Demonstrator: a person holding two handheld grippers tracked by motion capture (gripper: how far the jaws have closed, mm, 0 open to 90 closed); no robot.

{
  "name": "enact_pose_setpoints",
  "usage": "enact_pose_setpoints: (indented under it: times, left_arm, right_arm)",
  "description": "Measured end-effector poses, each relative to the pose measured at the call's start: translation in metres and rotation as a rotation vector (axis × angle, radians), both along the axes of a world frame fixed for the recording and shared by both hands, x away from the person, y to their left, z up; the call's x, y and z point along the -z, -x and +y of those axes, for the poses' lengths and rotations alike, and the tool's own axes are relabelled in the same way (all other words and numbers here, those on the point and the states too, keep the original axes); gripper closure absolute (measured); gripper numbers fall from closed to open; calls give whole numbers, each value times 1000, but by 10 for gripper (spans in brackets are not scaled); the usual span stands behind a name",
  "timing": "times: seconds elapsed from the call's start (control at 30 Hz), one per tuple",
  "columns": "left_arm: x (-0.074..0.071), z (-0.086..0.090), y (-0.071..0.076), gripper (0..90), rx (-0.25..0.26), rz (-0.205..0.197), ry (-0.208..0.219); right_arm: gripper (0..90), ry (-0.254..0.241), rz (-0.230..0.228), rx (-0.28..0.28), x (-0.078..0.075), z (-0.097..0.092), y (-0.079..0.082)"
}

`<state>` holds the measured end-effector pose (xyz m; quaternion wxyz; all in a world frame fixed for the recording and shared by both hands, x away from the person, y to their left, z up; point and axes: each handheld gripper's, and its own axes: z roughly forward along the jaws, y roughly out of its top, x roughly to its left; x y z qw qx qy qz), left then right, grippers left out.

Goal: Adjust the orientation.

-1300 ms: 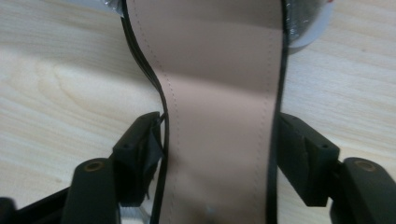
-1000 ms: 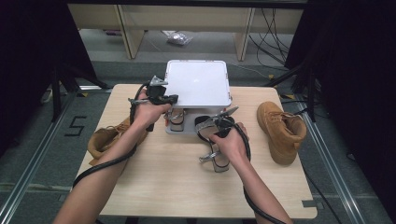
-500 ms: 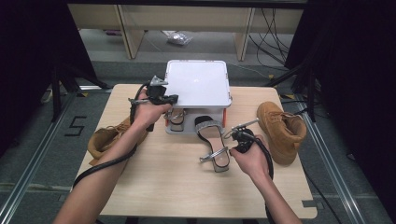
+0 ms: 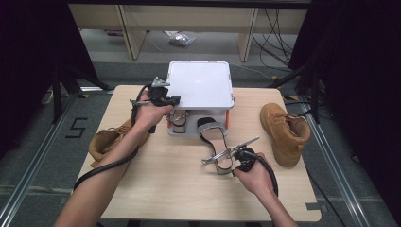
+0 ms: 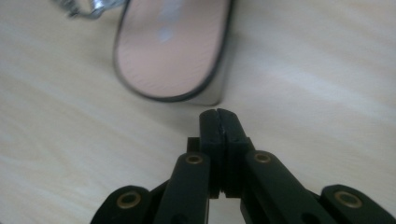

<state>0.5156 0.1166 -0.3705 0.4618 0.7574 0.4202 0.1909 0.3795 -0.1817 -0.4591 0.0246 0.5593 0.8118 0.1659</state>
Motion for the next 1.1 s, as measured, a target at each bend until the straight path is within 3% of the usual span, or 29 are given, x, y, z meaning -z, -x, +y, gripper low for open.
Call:
enact_pose_setpoints:
  times: [0.17,0.27,0.37,0.4,0.5,1.1]
  left_arm:
    - [0,-1,0,898,-2,-1,-1]
    - [0,-1,0,898,-2,-1,-1]
    - [0,-1,0,898,-2,-2,1]
    - [0,-1,0,898,-2,-2,1]
    - [0,0,0,898,1,-2,3]
    - [0,-1,0,898,-1,-3,-3]
  right_arm:
    - [900,-2,11,-41,8,14,2]
    - [900,-13,6,-47,11,18,1]
    - [900,-21,29,-44,13,23,-2]
    - [900,-22,21,-75,16,23,-4]
    - [900,-13,16,-49,16,28,-3]
    - [900,-62,-28,-59,11,53,-19]
